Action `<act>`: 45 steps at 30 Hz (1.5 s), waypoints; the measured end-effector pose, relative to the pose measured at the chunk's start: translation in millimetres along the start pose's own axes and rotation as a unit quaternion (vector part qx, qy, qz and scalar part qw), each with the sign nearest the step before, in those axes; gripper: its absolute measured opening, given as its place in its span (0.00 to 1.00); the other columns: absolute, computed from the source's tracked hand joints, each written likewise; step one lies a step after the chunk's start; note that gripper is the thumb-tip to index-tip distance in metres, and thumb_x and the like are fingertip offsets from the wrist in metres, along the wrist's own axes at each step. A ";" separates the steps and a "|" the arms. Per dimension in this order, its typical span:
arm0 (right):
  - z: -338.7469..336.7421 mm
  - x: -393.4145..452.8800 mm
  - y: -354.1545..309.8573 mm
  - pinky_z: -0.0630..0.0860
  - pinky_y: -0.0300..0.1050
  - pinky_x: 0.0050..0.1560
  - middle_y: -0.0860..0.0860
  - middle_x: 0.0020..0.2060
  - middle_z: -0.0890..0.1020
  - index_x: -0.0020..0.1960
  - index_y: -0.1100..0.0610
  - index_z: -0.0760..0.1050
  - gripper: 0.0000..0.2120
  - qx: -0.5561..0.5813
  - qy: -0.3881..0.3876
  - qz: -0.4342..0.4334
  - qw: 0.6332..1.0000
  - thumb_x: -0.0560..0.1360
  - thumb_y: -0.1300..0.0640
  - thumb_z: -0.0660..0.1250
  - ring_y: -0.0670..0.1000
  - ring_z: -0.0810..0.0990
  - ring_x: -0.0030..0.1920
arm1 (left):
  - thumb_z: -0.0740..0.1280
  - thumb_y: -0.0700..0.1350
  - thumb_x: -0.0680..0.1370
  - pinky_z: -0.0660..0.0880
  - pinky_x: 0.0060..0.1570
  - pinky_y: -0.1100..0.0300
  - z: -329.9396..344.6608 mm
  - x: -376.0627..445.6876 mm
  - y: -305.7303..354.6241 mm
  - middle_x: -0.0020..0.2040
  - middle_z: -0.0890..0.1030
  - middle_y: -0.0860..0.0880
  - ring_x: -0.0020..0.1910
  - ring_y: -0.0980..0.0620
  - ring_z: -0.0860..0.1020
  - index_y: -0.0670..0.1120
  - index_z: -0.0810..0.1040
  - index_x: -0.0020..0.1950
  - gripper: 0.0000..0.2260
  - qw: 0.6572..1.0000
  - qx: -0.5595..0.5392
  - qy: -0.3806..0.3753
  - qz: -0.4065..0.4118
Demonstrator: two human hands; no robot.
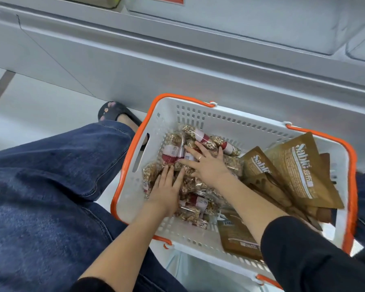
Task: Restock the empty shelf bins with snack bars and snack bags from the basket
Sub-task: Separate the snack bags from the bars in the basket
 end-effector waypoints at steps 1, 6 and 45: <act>-3.0 -3.9 2.7 0.43 0.76 0.66 0.41 0.76 0.37 0.74 0.32 0.46 0.32 0.012 -0.001 0.005 1.000 0.81 0.55 0.58 0.51 0.33 0.75 | 0.56 0.44 0.80 0.39 0.73 0.51 -6.0 2.7 3.2 0.77 0.36 0.42 0.75 0.44 0.33 0.47 0.31 0.76 0.35 1.000 0.014 0.003 0.005; -60.4 -55.1 14.5 0.68 0.56 0.67 0.48 0.72 0.68 0.70 0.46 0.67 0.21 0.119 0.144 -0.020 0.982 0.79 0.58 0.59 0.52 0.68 0.70 | 0.57 0.40 0.79 0.45 0.75 0.50 -54.8 13.3 33.4 0.78 0.48 0.42 0.77 0.44 0.43 0.41 0.49 0.77 0.28 0.996 0.007 0.084 0.022; -217.4 -248.0 112.7 0.72 0.46 0.42 0.46 0.37 0.80 0.45 0.49 0.76 0.09 0.188 0.271 0.090 0.940 0.80 0.58 0.61 0.50 0.77 0.40 | 0.69 0.49 0.75 0.66 0.34 0.62 -303.8 -57.3 124.1 0.32 0.78 0.47 0.30 0.55 0.72 0.41 0.80 0.39 0.12 0.928 -0.223 0.191 0.230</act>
Point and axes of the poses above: each hand's wrist, its own x-axis towards the middle knuckle, its own z-axis out of the palm, y = z × x, the point moved 4 cm from there along x, towards the middle knuckle
